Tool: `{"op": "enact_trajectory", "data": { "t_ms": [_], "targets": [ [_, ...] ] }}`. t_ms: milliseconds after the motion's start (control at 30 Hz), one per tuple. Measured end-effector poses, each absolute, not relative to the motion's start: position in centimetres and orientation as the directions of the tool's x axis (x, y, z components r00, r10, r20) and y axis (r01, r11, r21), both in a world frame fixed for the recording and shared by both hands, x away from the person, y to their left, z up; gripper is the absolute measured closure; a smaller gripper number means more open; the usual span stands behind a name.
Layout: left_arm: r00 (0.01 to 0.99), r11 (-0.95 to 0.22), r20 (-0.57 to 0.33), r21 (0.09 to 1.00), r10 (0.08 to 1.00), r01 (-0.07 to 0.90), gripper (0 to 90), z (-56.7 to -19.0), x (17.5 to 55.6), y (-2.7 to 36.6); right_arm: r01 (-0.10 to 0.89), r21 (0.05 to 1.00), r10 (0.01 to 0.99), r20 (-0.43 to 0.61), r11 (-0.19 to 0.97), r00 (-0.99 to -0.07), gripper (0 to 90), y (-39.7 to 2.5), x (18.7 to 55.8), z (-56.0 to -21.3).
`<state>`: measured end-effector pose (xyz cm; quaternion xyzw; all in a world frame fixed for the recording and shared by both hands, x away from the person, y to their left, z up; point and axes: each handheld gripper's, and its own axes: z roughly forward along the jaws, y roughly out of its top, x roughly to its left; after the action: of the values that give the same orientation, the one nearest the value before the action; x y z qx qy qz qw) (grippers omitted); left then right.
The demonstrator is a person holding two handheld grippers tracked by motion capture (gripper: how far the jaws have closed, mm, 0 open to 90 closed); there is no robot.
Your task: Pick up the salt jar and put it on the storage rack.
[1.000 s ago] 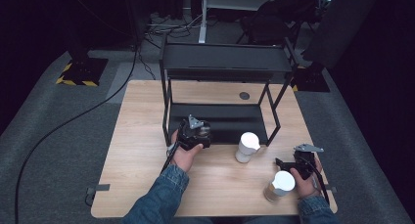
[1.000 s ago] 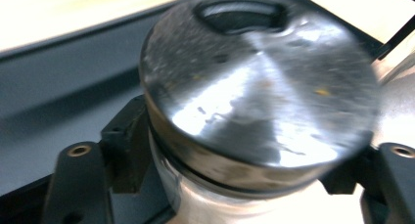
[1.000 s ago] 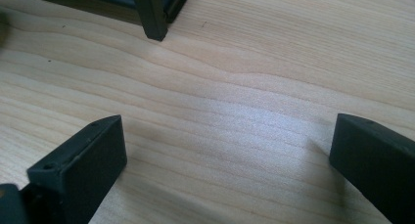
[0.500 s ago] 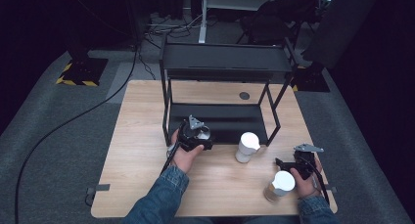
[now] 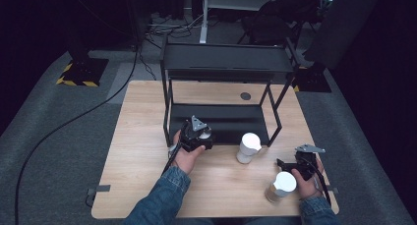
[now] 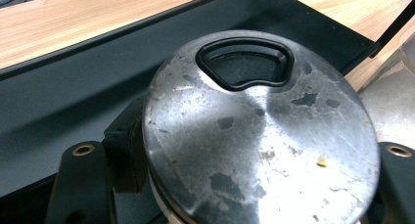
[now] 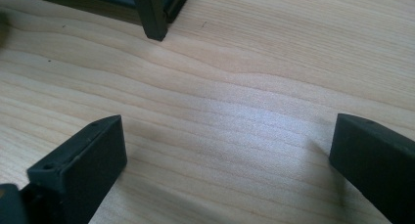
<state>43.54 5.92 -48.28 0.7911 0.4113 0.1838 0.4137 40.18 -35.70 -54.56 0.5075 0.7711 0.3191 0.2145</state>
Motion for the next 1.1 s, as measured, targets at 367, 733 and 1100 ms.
{"op": "enact_trajectory", "data": {
  "t_ms": [367, 733, 1100],
  "targets": [
    [0.591, -0.315, -0.054, 0.805, 0.805, 0.502, 29.4, -48.3, 43.6, 5.9, 0.646, 0.710, 0.920, -0.007, 0.281, -0.393, 0.0, -35.7, 40.2, -54.6],
    [0.573, -0.306, -0.042, 0.812, 0.818, 0.497, 29.8, -47.4, 43.8, 6.2, 0.646, 0.710, 0.920, -0.007, 0.281, -0.393, 0.0, -35.7, 40.2, -54.6],
    [0.563, -0.305, -0.029, 0.817, 0.826, 0.489, 29.9, -46.4, 44.7, 6.7, 0.646, 0.710, 0.920, -0.007, 0.281, -0.393, 0.0, -35.7, 40.2, -54.6]
  ]
}}
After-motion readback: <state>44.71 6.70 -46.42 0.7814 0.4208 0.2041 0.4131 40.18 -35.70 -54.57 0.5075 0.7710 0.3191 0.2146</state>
